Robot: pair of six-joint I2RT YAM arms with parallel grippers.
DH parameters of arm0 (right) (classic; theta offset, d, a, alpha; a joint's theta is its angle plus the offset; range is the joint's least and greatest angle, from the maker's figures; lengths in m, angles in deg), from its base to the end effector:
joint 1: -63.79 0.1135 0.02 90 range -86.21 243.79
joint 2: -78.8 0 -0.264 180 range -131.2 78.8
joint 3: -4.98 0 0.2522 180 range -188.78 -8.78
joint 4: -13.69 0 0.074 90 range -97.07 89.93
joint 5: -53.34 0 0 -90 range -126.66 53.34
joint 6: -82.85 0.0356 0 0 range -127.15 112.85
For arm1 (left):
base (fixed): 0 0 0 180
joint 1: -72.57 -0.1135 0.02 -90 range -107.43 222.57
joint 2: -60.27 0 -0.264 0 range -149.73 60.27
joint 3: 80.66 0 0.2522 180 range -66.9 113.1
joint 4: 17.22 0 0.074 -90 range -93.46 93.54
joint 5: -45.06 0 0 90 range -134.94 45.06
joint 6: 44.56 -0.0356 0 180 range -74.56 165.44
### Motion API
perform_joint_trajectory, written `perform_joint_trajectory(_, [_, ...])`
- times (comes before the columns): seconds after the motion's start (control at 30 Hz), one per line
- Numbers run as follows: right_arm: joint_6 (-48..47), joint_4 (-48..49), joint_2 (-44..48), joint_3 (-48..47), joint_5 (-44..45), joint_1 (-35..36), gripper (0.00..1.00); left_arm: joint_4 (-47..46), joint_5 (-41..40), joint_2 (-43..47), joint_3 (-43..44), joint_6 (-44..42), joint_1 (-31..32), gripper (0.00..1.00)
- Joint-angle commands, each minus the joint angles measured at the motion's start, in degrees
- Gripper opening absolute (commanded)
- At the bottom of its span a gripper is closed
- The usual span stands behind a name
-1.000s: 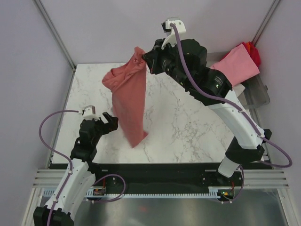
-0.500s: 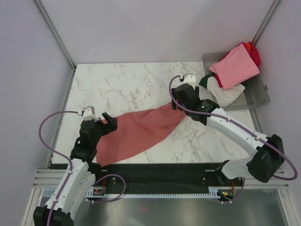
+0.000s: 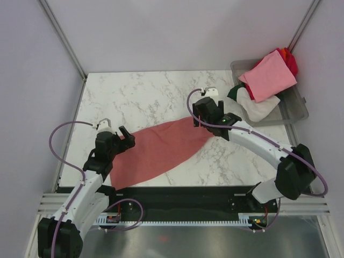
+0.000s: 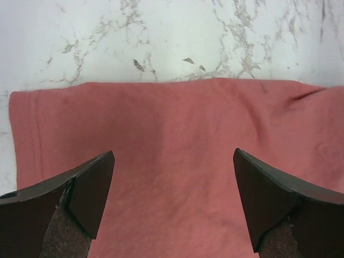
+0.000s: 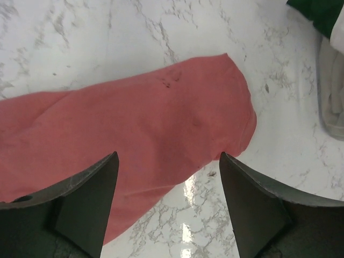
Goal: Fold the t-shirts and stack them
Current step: Move the tshirt to the center of the board, then flatten the tshirt out
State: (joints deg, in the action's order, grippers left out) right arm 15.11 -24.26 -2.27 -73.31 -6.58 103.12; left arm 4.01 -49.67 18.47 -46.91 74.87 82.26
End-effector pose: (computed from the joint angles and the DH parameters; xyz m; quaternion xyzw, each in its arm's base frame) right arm 0.2514 0.1829 0.2937 -0.0233 0.8842 0.0035 0.4666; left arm 0.1665 -0.0255 0.2006 -0.1683 0.8458 -0.1355 0.4878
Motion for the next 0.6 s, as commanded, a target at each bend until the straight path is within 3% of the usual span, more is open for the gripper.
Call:
perform_joint_trajectory(0.0, [-0.5, 0.1, -5.5, -4.2, 0.7, -3.5, 0.83, 2.3, -6.7, -2.1, 3.6, 4.3, -0.3, 1.0])
perform_joint_trajectory(0.3, [1.8, 2.1, -19.6, -15.2, -8.5, -13.3, 0.84, 10.7, -20.0, -12.8, 9.9, 10.4, -1.4, 1.0])
perform_joint_trajectory(0.57, [3.8, 4.6, -28.3, -19.0, -9.9, -16.5, 0.8, 14.4, -18.6, -32.6, 18.1, 12.1, -5.6, 0.99])
